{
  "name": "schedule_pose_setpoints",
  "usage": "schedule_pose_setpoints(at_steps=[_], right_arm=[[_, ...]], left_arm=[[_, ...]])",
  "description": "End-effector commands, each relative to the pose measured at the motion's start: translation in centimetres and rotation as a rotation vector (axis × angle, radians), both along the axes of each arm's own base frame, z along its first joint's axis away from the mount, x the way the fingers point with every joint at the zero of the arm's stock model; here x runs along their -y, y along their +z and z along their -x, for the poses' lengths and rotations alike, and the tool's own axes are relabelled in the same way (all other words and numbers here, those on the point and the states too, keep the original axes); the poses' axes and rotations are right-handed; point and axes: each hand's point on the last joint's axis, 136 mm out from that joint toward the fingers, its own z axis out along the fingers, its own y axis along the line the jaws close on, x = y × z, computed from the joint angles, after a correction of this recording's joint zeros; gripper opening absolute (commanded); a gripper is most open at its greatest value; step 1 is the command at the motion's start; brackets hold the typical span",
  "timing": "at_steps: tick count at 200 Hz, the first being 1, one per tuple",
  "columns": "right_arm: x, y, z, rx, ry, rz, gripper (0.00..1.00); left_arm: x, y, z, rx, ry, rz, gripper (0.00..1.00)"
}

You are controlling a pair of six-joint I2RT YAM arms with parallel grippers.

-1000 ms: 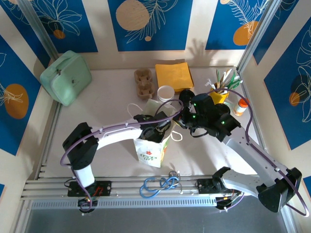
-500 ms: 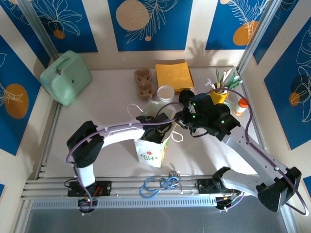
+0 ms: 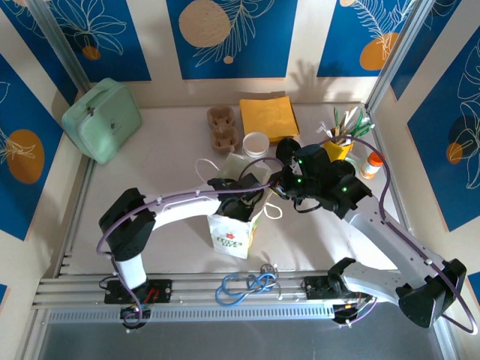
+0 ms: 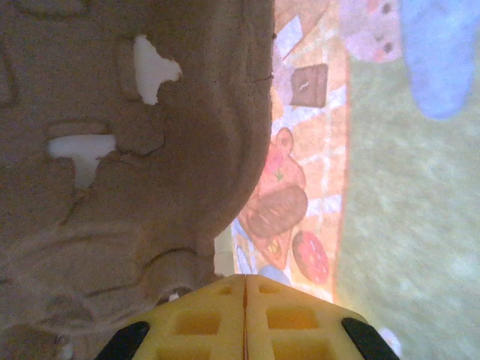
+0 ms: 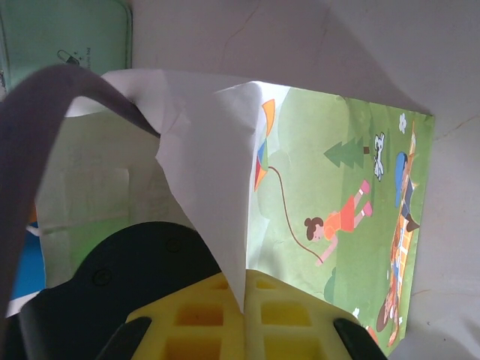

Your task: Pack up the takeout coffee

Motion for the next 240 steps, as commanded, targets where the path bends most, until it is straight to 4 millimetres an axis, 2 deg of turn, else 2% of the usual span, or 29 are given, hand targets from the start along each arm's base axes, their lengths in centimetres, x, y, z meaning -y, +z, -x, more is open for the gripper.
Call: schedule_pose_setpoints(at_steps=[1, 61, 80, 101, 128, 169, 196, 240], right_arm=[[-0.3, 2.3, 0.0, 0.063, 0.015, -0.036, 0.0], [-0.3, 2.7, -0.1, 0.076, 0.013, -0.036, 0.0], [-0.2, 2.9, -0.2, 0.084, 0.011, -0.035, 0.0], [-0.3, 3.1, -0.2, 0.087, 0.013, -0.037, 0.0], [-0.3, 2.9, -0.2, 0.087, 0.011, -0.025, 0.0], [0.0, 2.1, -0.1, 0.08, 0.003, 0.021, 0.0], [0.3, 1.5, 0.0, 0.08, -0.001, 0.04, 0.0], [0.4, 1.4, 0.2, 0.082, 0.002, 0.041, 0.0]], left_arm=[[-1.2, 0.5, 0.4, 0.011, 0.011, -0.032, 0.08], [-1.4, -3.7, 0.9, -0.046, 0.017, -0.093, 0.08], [-1.1, -4.2, 1.0, -0.06, 0.017, -0.082, 0.08], [-1.2, -3.5, 0.9, -0.047, 0.019, -0.077, 0.08], [-0.9, -1.0, 0.5, -0.008, 0.018, -0.035, 0.08], [-0.3, 4.8, -0.1, 0.094, 0.022, 0.088, 0.09], [-0.6, 8.2, -0.3, 0.152, 0.039, 0.153, 0.09], [-1.4, 12.3, -0.5, 0.227, 0.059, 0.227, 0.1]])
